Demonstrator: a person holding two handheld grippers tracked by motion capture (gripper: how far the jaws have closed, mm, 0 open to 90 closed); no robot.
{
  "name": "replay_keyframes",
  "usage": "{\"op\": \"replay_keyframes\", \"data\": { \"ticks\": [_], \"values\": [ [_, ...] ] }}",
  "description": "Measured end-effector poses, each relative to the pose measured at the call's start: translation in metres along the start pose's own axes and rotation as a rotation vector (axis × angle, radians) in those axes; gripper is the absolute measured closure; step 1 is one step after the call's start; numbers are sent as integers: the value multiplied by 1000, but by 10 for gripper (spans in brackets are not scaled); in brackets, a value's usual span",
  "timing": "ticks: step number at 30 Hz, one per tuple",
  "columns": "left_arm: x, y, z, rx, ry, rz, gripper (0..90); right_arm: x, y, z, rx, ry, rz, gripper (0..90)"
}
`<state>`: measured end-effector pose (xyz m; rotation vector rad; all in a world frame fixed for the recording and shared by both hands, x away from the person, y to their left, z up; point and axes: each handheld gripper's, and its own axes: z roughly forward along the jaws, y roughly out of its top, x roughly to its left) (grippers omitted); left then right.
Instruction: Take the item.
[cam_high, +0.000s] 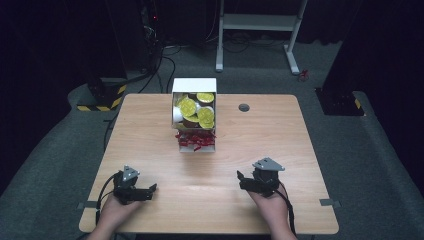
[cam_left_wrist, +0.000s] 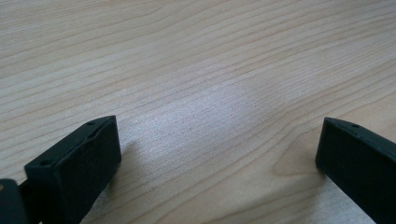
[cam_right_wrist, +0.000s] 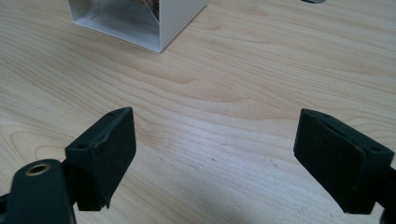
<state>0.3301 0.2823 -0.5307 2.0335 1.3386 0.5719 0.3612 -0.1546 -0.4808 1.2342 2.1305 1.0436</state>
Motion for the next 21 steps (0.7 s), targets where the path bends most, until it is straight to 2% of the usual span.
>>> {"op": "replay_keyframes", "data": {
  "ticks": [8, 15, 21],
  "values": [
    [0, -1, -1, 0, -10, 3, 5, 9, 13, 4, -20, 10, -20, 132],
    [0, -2, -2, 2, -13, 13, 5, 17, 22, 10, -5, 18, -20, 139],
    [-1, -2, -2, -1, -18, 9, 5, 23, 29, 19, -9, 29, -44, 140]
  ]
}}
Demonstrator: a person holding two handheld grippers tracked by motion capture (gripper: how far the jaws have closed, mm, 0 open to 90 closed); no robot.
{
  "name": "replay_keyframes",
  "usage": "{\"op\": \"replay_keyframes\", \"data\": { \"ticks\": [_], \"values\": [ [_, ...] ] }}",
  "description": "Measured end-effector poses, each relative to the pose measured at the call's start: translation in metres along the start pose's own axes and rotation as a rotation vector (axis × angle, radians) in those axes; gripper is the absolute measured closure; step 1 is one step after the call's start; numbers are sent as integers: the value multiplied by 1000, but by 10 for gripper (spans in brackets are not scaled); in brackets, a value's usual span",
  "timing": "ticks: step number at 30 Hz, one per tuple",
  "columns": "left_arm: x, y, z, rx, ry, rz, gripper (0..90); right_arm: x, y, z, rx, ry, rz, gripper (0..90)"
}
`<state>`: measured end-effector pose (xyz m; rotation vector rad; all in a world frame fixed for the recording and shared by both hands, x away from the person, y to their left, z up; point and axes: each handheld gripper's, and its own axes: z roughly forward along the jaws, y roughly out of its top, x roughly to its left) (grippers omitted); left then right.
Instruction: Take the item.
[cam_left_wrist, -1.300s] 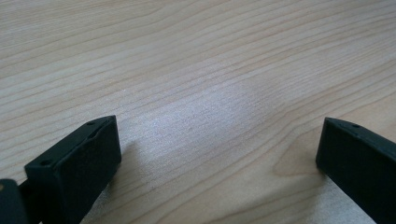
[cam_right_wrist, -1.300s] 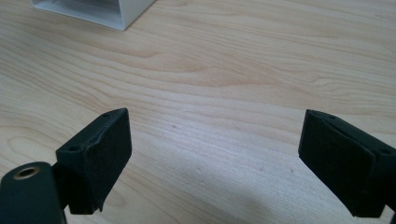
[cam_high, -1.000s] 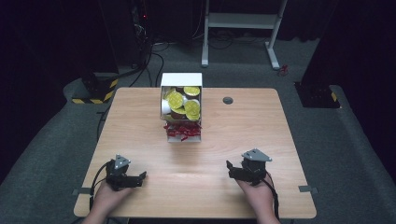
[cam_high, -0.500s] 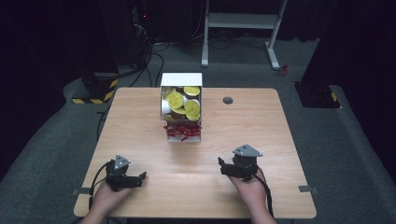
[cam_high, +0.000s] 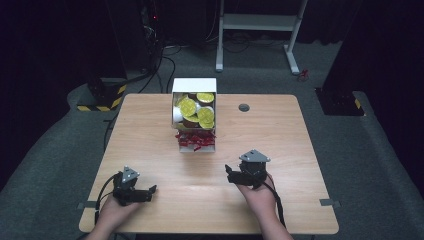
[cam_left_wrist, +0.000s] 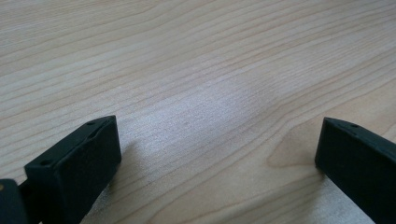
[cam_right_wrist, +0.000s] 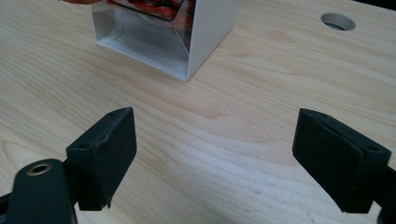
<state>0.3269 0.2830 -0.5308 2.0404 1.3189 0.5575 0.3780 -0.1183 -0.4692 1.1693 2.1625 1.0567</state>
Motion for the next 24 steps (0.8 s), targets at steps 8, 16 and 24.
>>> {"op": "replay_keyframes", "data": {
  "ticks": [8, 16, 24],
  "values": [
    [0, 0, 0, 0, 0, 0, 5, 4, 7, 11, 2, 17, 9, 141],
    [0, 0, 0, 0, 3, 6, 5, 10, 21, 12, -29, 42, 2, 148],
    [0, 0, 0, -4, 0, 4, 9, 13, 29, 17, -57, 46, 3, 173]
  ]
}}
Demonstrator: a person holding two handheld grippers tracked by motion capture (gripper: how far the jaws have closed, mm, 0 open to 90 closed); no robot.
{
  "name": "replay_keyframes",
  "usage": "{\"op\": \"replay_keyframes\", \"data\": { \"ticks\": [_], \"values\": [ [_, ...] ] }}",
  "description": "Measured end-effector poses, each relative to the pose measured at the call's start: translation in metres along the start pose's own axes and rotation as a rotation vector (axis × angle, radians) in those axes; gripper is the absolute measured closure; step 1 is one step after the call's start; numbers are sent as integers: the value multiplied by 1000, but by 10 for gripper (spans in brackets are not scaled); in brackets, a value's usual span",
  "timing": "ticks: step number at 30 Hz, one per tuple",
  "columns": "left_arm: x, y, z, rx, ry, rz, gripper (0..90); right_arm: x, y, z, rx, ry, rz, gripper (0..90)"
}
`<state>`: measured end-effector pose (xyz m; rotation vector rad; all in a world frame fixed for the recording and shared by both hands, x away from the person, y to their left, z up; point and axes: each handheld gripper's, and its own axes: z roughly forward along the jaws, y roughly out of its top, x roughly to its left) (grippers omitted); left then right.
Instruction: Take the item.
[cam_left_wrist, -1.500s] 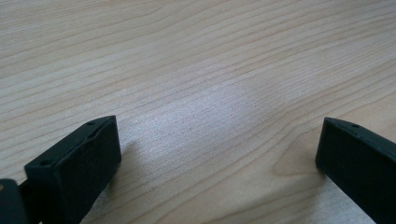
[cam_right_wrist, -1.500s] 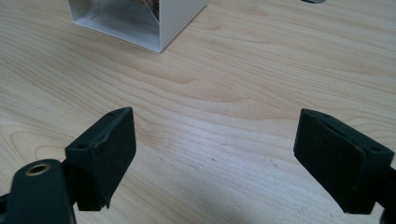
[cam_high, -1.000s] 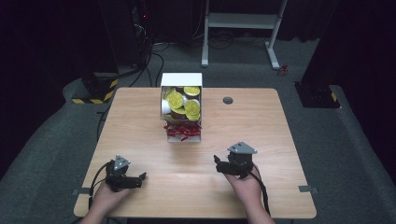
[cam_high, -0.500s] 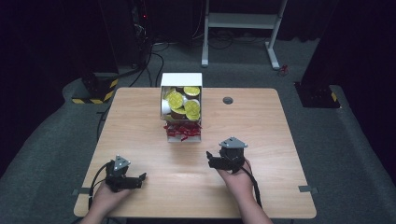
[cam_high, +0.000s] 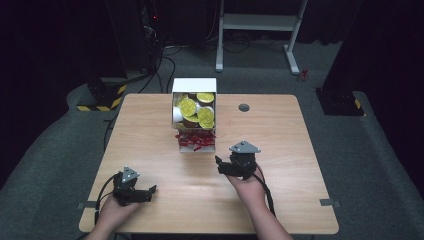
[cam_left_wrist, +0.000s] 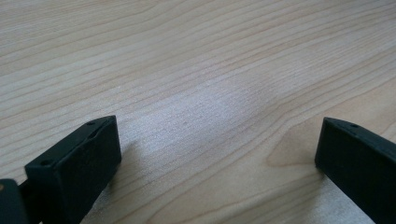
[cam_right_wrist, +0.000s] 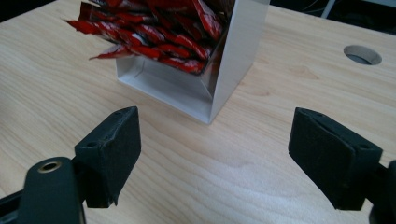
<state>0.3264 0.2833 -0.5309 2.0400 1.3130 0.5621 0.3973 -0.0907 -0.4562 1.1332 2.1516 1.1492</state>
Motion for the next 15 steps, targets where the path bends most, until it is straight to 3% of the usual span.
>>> {"op": "replay_keyframes", "data": {
  "ticks": [11, 15],
  "values": [
    [0, 0, 0, 0, -2, -1, 12, 2, 12, 5, -10, 4, 11, 225],
    [-1, 0, 0, -4, -4, -7, 13, 1, 19, 3, -20, 6, 10, 284]
  ]
}}
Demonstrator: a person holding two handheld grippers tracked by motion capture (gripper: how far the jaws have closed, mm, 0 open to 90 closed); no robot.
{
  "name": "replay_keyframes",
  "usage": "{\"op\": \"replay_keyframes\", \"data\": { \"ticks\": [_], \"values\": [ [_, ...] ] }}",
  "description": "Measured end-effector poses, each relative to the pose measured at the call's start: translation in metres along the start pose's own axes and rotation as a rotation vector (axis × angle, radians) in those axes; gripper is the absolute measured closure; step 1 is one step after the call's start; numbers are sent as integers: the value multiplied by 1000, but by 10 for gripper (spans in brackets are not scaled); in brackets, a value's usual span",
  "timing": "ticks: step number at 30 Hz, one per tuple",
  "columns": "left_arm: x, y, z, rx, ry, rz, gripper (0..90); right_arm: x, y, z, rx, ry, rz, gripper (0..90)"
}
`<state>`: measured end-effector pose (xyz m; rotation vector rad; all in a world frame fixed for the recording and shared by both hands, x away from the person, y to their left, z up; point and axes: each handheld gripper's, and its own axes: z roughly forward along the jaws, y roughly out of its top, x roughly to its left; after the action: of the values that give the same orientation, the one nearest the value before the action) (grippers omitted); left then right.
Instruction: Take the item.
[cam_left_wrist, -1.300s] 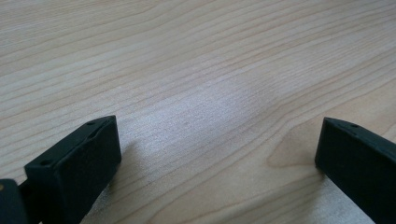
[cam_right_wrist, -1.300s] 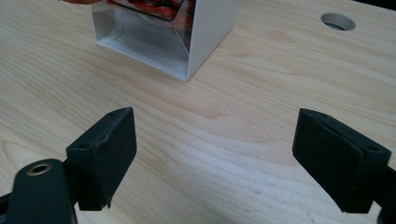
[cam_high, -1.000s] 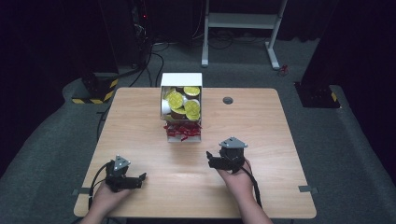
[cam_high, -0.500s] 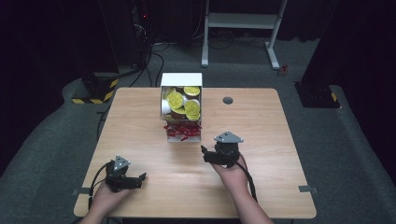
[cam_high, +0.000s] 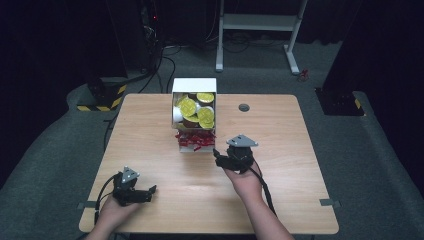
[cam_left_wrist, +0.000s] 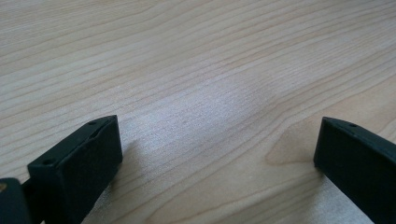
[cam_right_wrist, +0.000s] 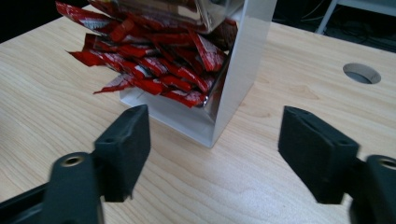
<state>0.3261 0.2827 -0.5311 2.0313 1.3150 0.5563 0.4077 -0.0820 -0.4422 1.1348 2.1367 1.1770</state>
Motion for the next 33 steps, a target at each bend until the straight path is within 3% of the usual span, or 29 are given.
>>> {"op": "replay_keyframes", "data": {
  "ticks": [7, 10, 17, 24, 33],
  "values": [
    [0, 0, 0, -1, -2, -3, 13, -1, 4, 6, -20, -15, -10, 319],
    [0, 0, 0, -1, -1, -3, 13, -4, 3, 11, -3, 8, 17, 367],
    [0, 0, 0, -1, 0, -1, 14, -3, 4, 17, -18, -2, 22, 416],
    [0, 0, 0, -1, 1, 0, 19, -1, 9, 17, -39, -6, 7, 481],
    [0, -1, -1, -2, 1, 4, 22, 7, 22, 34, -54, -26, -27, 561]
  ]
}}
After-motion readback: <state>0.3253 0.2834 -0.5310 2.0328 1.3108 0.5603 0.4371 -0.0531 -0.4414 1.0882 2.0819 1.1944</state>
